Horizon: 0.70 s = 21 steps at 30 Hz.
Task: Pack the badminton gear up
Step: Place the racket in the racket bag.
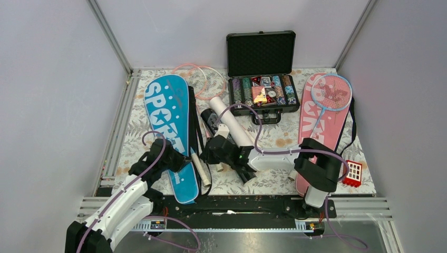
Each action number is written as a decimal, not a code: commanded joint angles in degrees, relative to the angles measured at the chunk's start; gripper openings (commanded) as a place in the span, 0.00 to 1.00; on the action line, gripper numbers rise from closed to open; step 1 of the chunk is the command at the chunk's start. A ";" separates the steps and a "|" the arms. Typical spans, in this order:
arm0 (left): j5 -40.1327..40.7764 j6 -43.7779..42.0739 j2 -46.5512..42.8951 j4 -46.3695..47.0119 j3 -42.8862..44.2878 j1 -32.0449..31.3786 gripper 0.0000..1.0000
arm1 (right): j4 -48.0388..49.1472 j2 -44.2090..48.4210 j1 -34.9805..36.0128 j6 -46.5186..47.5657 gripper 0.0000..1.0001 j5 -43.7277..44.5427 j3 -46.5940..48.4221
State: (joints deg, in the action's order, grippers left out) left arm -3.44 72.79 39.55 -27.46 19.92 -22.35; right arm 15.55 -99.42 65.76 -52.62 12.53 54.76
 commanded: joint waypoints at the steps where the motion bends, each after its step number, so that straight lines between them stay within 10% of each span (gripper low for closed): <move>1: 2.31 -0.69 -0.25 -2.38 3.14 0.26 0.00 | -4.28 -3.13 -1.44 5.50 0.26 2.66 6.22; 21: 0.44 -0.73 1.40 -0.01 2.04 0.42 0.00 | -10.88 -20.03 -1.26 2.09 0.38 1.86 19.42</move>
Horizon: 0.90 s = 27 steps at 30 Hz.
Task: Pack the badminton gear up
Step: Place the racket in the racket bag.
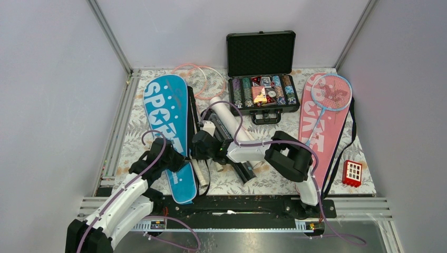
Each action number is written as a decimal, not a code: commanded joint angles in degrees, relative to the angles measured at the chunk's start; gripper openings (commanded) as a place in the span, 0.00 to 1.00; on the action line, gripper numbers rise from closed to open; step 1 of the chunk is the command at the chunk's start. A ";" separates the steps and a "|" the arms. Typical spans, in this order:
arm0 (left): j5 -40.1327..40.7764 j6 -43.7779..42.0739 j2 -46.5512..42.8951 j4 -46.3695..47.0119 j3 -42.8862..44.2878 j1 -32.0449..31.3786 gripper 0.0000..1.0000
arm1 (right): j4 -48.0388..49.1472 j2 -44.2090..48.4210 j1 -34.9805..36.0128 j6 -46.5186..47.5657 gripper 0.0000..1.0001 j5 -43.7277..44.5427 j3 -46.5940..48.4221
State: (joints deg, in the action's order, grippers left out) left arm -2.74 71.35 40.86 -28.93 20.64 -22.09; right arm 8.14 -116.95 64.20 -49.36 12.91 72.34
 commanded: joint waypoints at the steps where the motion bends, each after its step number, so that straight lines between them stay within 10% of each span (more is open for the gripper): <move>1: -0.10 0.72 0.28 1.76 1.21 0.12 0.00 | -3.82 -2.84 0.57 -1.70 0.38 1.90 1.99; 15: -0.20 0.59 2.68 5.33 0.54 0.25 0.00 | 13.47 3.65 1.11 0.60 0.35 -3.59 -8.89; 27: 1.16 -0.53 3.90 4.91 0.40 0.15 0.00 | 9.30 8.35 -0.31 3.17 0.33 1.47 -10.93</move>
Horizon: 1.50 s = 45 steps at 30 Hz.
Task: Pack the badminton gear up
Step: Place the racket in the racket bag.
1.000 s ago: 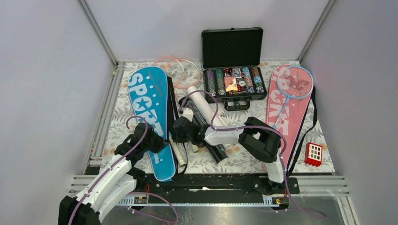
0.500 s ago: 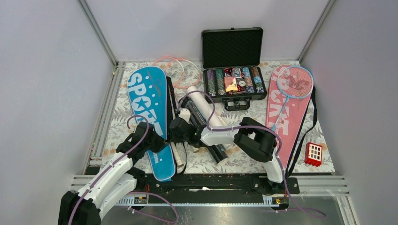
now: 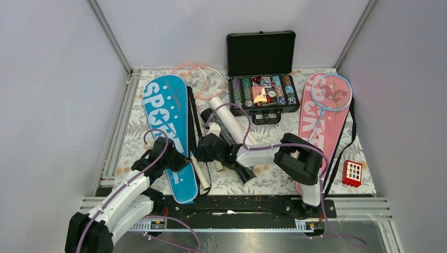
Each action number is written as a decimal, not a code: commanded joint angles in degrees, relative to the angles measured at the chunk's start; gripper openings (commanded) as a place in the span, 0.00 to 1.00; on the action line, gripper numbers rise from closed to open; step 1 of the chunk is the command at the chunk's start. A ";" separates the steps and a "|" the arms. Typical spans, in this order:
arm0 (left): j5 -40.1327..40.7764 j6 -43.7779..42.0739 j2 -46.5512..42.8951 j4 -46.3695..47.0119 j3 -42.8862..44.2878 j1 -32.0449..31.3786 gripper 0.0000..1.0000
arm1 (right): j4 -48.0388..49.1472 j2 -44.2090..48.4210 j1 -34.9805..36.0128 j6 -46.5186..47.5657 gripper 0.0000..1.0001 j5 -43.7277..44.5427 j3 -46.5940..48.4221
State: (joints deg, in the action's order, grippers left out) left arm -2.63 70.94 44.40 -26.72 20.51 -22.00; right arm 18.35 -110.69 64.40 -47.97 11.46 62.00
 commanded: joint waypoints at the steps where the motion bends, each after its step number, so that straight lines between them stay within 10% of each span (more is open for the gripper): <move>1: 1.13 0.01 0.26 2.65 0.38 0.11 0.00 | -1.67 1.68 -0.50 1.88 0.33 3.47 -0.17; 14: 1.46 -0.27 0.01 2.98 0.58 0.11 0.00 | -5.22 -8.39 0.96 0.52 0.42 0.71 7.29; 23: 0.88 1.26 -0.24 4.48 -0.21 0.05 0.00 | -1.96 -11.02 0.63 -5.33 0.19 0.09 8.18; 26: 0.75 1.90 -0.90 4.97 -0.06 0.03 0.00 | 5.52 -8.71 -0.28 -3.89 0.00 -1.74 6.00; 45: 0.52 5.97 -11.66 -1.16 8.17 0.20 0.00 | -6.89 16.25 -2.10 16.32 0.00 -3.47 9.48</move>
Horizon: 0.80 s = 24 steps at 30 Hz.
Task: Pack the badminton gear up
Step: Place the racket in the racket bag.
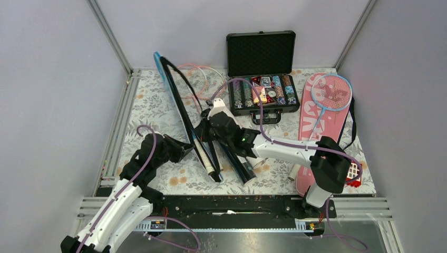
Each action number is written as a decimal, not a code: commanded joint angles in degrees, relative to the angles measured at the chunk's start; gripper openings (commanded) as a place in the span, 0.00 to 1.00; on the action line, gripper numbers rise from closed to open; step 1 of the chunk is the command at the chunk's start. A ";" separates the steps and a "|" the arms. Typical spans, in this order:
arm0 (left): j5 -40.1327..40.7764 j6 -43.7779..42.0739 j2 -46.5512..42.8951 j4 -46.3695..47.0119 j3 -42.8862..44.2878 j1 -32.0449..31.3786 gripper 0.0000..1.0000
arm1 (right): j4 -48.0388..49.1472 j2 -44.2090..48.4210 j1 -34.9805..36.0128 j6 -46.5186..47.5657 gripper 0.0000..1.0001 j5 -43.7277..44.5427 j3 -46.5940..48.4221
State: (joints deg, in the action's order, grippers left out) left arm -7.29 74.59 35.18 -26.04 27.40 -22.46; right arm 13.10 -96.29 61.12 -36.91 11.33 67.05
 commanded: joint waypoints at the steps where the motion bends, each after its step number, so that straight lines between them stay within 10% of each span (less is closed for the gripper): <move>1: 5.52 2.57 -3.33 -2.46 0.16 0.68 0.00 | -1.75 1.09 1.23 5.27 0.00 -3.76 4.30; 7: 3.41 4.07 -4.81 0.16 -7.71 0.72 0.00 | -1.90 -5.80 1.63 4.13 0.00 -4.19 2.68; 24: 12.23 -11.13 -3.75 -15.16 13.40 0.68 0.00 | -2.55 -3.62 1.55 3.88 0.00 -3.89 5.95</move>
State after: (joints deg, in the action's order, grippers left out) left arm 1.06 67.22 31.31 -40.93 35.14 -22.09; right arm 11.60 -102.04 62.46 -33.10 7.81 70.70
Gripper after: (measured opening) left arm 0.018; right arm 0.020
